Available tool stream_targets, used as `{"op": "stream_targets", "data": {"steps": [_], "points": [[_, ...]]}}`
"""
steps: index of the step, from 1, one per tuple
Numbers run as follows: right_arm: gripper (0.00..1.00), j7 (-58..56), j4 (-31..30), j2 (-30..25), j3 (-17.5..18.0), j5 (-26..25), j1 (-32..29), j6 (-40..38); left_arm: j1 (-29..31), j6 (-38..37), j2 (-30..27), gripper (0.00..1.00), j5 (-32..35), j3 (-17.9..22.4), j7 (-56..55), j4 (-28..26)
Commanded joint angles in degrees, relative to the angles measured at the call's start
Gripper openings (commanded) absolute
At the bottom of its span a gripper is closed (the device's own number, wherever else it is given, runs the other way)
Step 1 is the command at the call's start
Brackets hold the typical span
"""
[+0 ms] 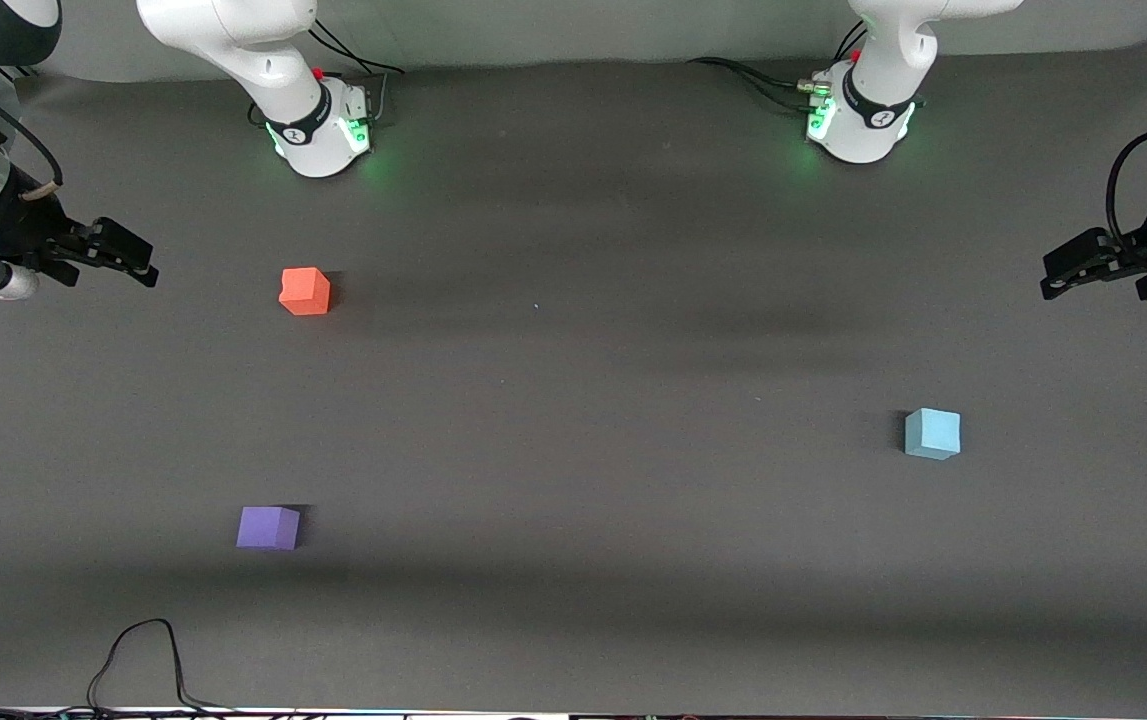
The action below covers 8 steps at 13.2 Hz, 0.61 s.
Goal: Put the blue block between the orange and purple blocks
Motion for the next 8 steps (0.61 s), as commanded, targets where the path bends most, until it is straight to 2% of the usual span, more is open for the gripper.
{"op": "stream_targets", "data": {"steps": [1, 5, 8], "points": [[1.0, 0.02, 1.53, -0.81, -0.19, -0.6, 0.34, -4.08, -0.44, -1.08, 0.23, 1.0, -0.68, 0.32, -0.73, 1.1], [1.0, -0.5, 1.01, -2.39, -0.45, 0.46, 0.34, -5.42, -0.08, -1.69, 0.41, 1.0, -1.21, 0.41, 0.32, 0.84], [1.0, -0.16, -0.04, -1.96, -0.45, 0.46, 0.25, -4.63, 0.35, -1.26, -0.03, 1.0, -0.77, 1.02, 6.44, -0.04]]}}
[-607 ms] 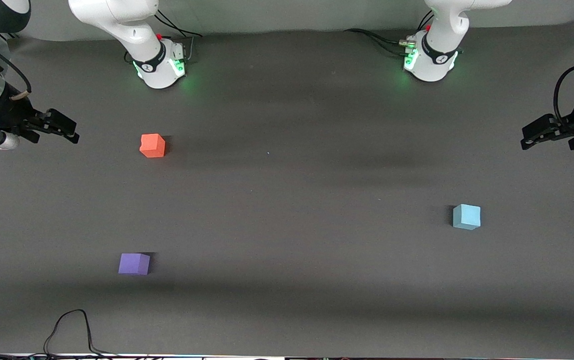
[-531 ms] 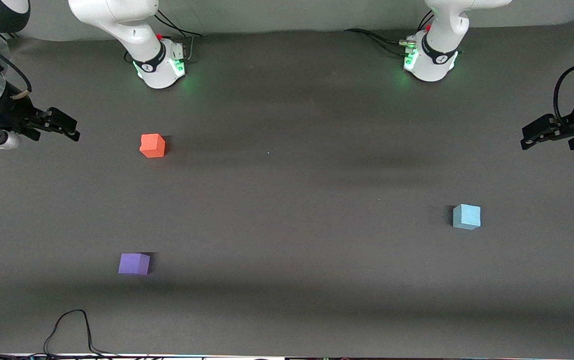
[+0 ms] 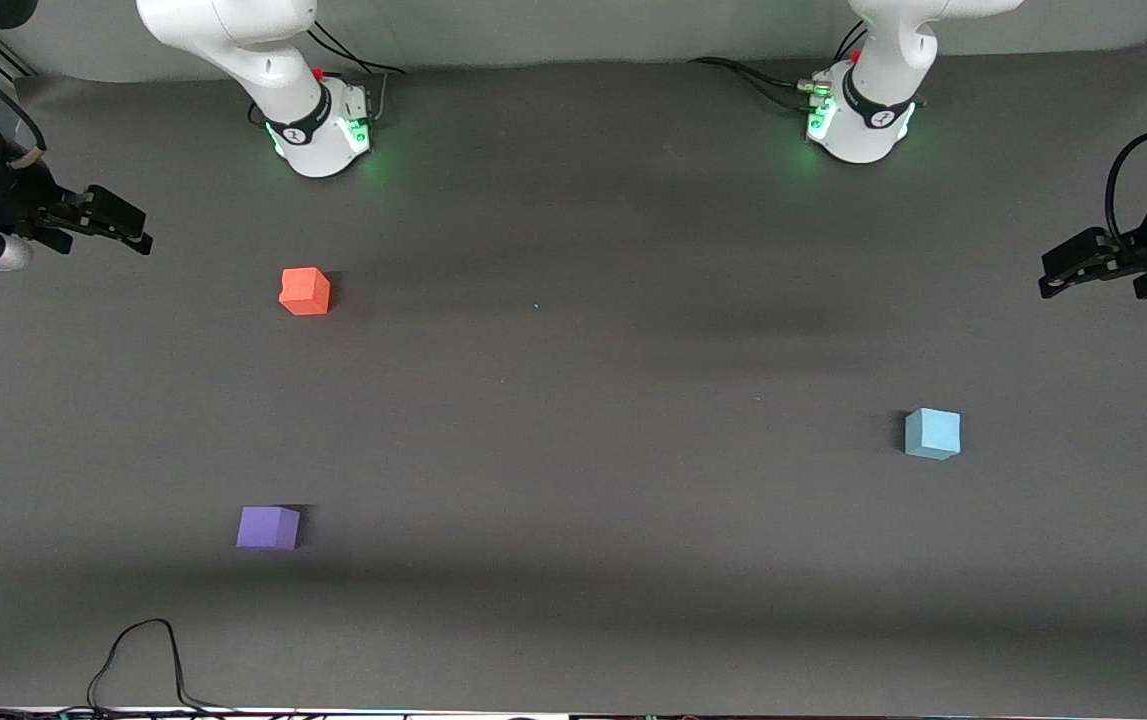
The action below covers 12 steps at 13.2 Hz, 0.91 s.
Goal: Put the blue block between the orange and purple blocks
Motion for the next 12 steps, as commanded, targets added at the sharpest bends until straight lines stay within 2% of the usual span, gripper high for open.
{"op": "stream_targets", "data": {"steps": [1, 4, 6, 12], "points": [[1.0, -0.07, -1.05, 0.13, -0.36, 0.48, 0.34, 1.01, 0.31, -0.69, -0.22, 1.0, -0.41, 1.18, 6.0, 0.02], [1.0, 0.02, -2.81, -0.05, -0.36, 0.66, 0.25, 1.1, 0.31, 0.63, -0.3, 1.0, -0.41, 1.28, 6.28, -0.85], [1.0, 0.02, -3.78, -0.4, -0.44, 0.66, 0.25, 1.1, 0.31, 4.22, -0.48, 1.0, -0.4, 1.28, 6.28, -4.44], [1.0, 0.02, -4.48, -0.66, -0.53, 0.48, 0.25, 1.19, 0.22, 25.99, 1.44, 1.0, -0.32, 1.28, 6.45, -21.57]]}}
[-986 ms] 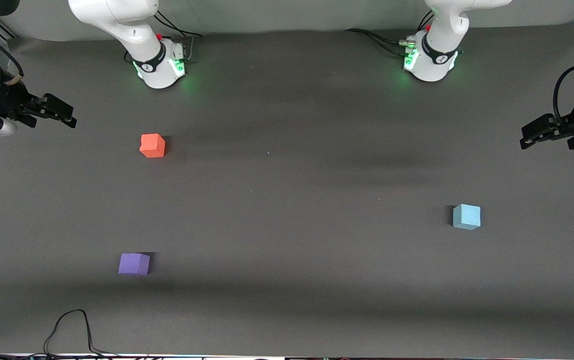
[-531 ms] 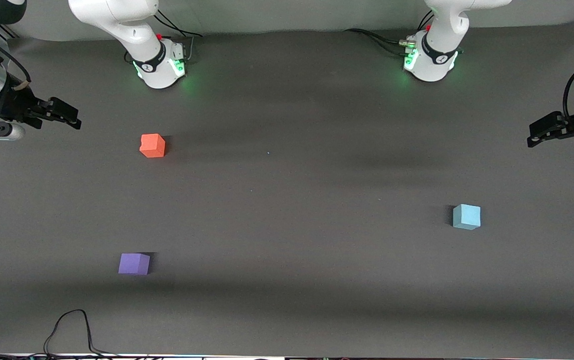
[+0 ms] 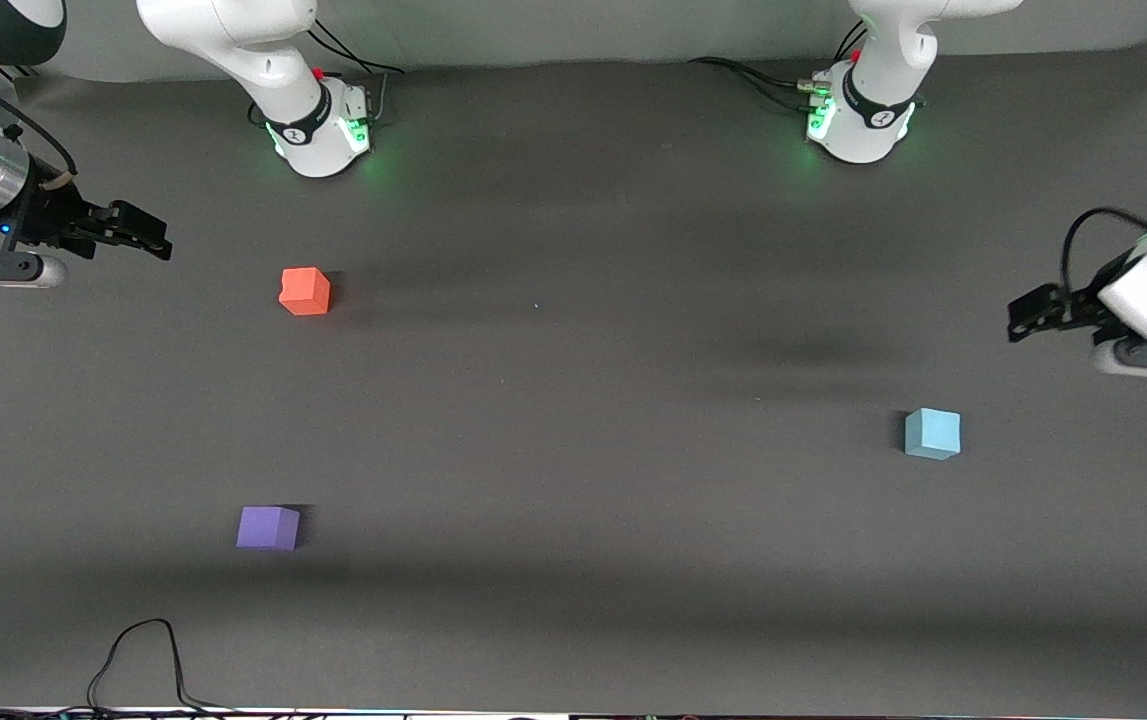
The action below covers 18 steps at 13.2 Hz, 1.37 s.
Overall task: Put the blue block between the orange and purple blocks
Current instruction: 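Move the left gripper down over the light blue cube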
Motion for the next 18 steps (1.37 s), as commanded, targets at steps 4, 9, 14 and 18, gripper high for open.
{"op": "stream_targets", "data": {"steps": [4, 9, 14, 18], "points": [[1.0, 0.01, -1.11, -1.16, -0.36, 0.39, 0.25, 0.98, -0.07, 22.86, 8.5, 1.0, -0.14, 0.14, 1.46, -10.84], [1.0, 0.01, -1.2, -1.07, -0.36, 0.39, 0.25, 1.5, -0.16, 39.13, 18.27, 1.0, 0.03, 0.14, 2.52, -14.26], [1.0, 0.01, -1.2, -1.16, -0.36, 0.39, 0.25, 2.03, -0.07, 45.31, 22.5, 1.0, 0.03, 0.14, 2.52, -16.47], [1.0, -0.07, -1.2, -1.16, -0.36, 0.39, 0.34, 2.12, -0.07, 45.14, 22.94, 0.54, 0.03, 0.14, 2.43, -16.12]]}}
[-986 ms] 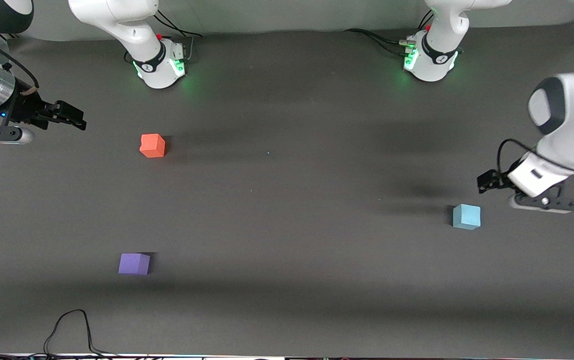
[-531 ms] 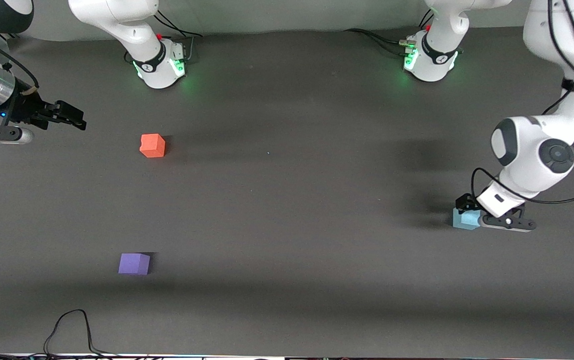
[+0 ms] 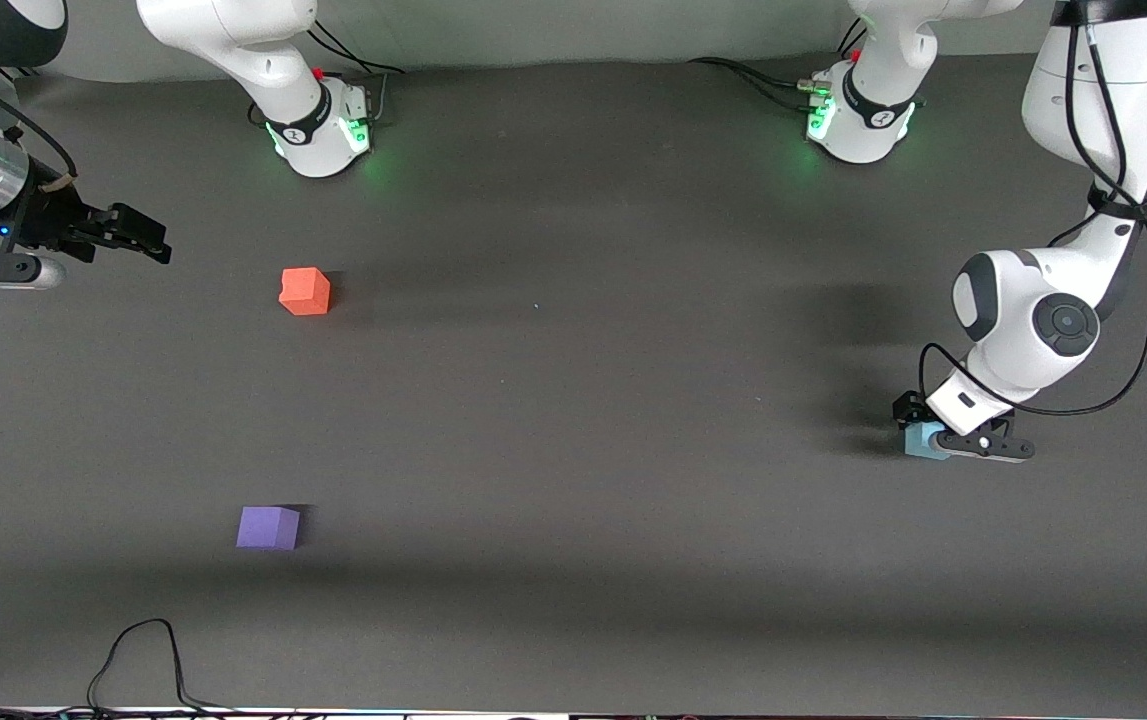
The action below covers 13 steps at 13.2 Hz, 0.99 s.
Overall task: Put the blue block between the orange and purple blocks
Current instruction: 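Close the left gripper on the light blue cube and lift it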
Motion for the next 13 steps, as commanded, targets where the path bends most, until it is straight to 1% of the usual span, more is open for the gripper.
{"op": "stream_targets", "data": {"steps": [1, 4, 5, 6, 7, 10, 12, 13], "points": [[1.0, -0.16, -0.81, -0.89, -0.29, 0.39, 0.33, 0.65, -0.07, 0.56, -0.39, 0.47, 0.01, 0.16, 0.89, -0.28], [1.0, -0.25, -0.9, -0.89, -0.29, 0.39, 0.33, 0.64, -0.07, -0.14, -0.65, 0.47, 0.01, 0.07, 0.71, 1.03], [1.0, -0.25, -0.81, -0.97, -0.29, 0.39, 0.33, 0.64, -0.07, -1.71, -1.52, 0.47, -0.08, 0.07, 0.36, 1.74], [1.0, -0.25, -0.81, -0.97, -0.2, 0.39, 0.33, 0.56, -0.07, -5.56, -3.1, 0.47, -0.17, 0.07, 0.19, 3.31], [1.0, -0.16, -0.81, -0.97, -0.2, 0.39, 0.33, 0.38, -0.07, -11.77, -4.76, 0.47, -0.6, 0.07, 0.1, 6.11], [1.0, -0.25, -0.81, -1.24, -0.29, 0.39, 0.25, -0.15, -0.6, -33.48, -7.59, 0.48, -0.78, -0.1, -3.23, 18.49], [1.0, -0.25, -0.81, -1.24, -0.29, 0.3, 0.33, -0.15, -2.35, -44.66, -7.77, 0.48, -0.87, -1.59, -10.41, 26.58], [1.0, -0.25, -0.72, -1.24, -0.29, -0.05, 0.25, -0.15, -3.92, -48.54, -7.68, 0.48, -0.96, -2.64, -14.37, 30.01]]}}
